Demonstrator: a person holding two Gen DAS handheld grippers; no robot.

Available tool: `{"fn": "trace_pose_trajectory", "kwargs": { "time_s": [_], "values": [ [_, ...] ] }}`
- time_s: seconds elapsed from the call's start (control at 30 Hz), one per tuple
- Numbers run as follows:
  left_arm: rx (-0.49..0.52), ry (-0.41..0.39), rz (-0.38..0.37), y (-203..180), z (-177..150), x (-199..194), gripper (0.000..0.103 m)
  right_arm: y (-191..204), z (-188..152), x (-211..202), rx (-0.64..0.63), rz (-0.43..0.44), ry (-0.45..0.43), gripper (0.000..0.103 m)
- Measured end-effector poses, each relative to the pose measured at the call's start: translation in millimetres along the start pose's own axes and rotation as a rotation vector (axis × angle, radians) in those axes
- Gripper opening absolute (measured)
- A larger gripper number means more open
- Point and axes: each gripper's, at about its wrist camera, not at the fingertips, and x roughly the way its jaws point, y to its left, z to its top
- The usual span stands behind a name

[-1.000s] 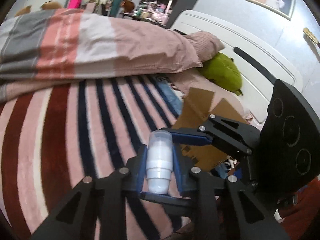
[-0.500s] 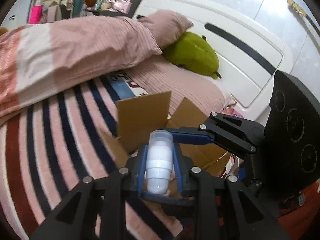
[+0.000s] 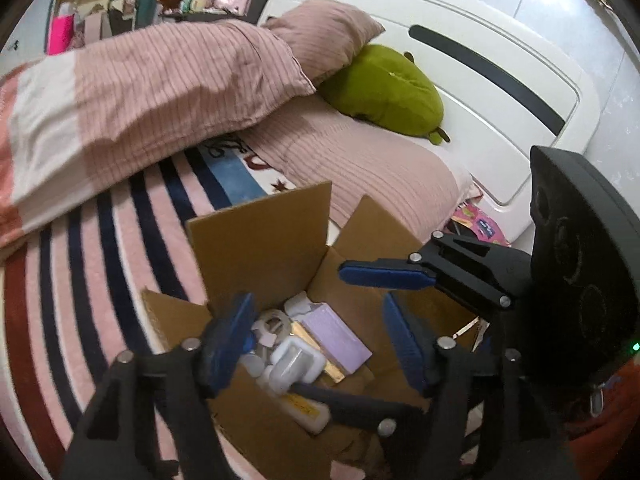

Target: Organize rigid objects

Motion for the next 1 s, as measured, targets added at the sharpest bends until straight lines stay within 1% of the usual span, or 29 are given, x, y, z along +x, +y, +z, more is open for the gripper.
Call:
{"fn": "trace_pose_trajectory", "kwargs": {
  "time_s": [0.03,0.1,0.2,0.3,0.37,0.43,0.5,0.53,0.6,0.73,0.83,0.93,1.0],
  "values": [
    [0.0,-0.009,0.013,0.1,-1.0,-4.7,0.069,1.1,0.4,-0.3,-0.002,-0.004,-0.002,0.071],
    [-0.003,-0.044,0.049,0.8,-4.5,-17.9,0.083,2.5,-0.1,-4.0,0.0,-0.002,-0.003,0.071],
    [-0.012,-0.1,0.117,3.0,-12.0,-41.7,0.086,5.4,-0.3,-11.2,0.008,0.013,-0.016,0.071],
    [-0.029,-0.161,0.192,7.9,-21.4,-67.2,0.091,10.3,2.4,-21.2,0.011,0.024,-0.054,0.072],
    [-0.047,-0.202,0.24,11.5,-28.5,-83.6,0.091,11.0,5.8,-26.6,0.016,0.04,-0.085,0.079],
    [-0.08,-0.253,0.312,16.7,-38.7,-103.0,0.092,11.9,8.1,-35.1,0.028,0.041,-0.13,0.086],
    [-0.116,-0.288,0.384,22.7,-48.4,-118.9,0.092,14.0,9.1,-43.0,0.034,0.037,-0.166,0.09],
    [-0.13,-0.298,0.402,25.0,-52.0,-124.2,0.092,14.4,11.0,-45.5,0.033,0.041,-0.178,0.095],
    [-0.168,-0.323,0.442,32.6,-62.2,-137.6,0.092,17.7,12.1,-51.6,0.03,0.05,-0.206,0.099],
    [-0.218,-0.351,0.49,44.9,-79.6,-154.5,0.092,20.9,14.9,-57.0,0.014,0.072,-0.233,0.099],
    [-0.238,-0.35,0.516,51.2,-86.8,-158.5,0.092,25.3,14.0,-58.1,0.0,0.103,-0.23,0.099],
    [-0.257,-0.35,0.532,55.8,-91.7,-159.8,0.092,28.0,12.6,-57.3,0.006,0.122,-0.228,0.099],
    [-0.262,-0.346,0.536,57.0,-93.8,-160.0,0.092,30.6,12.2,-57.5,0.006,0.118,-0.231,0.099]
  ]
}}
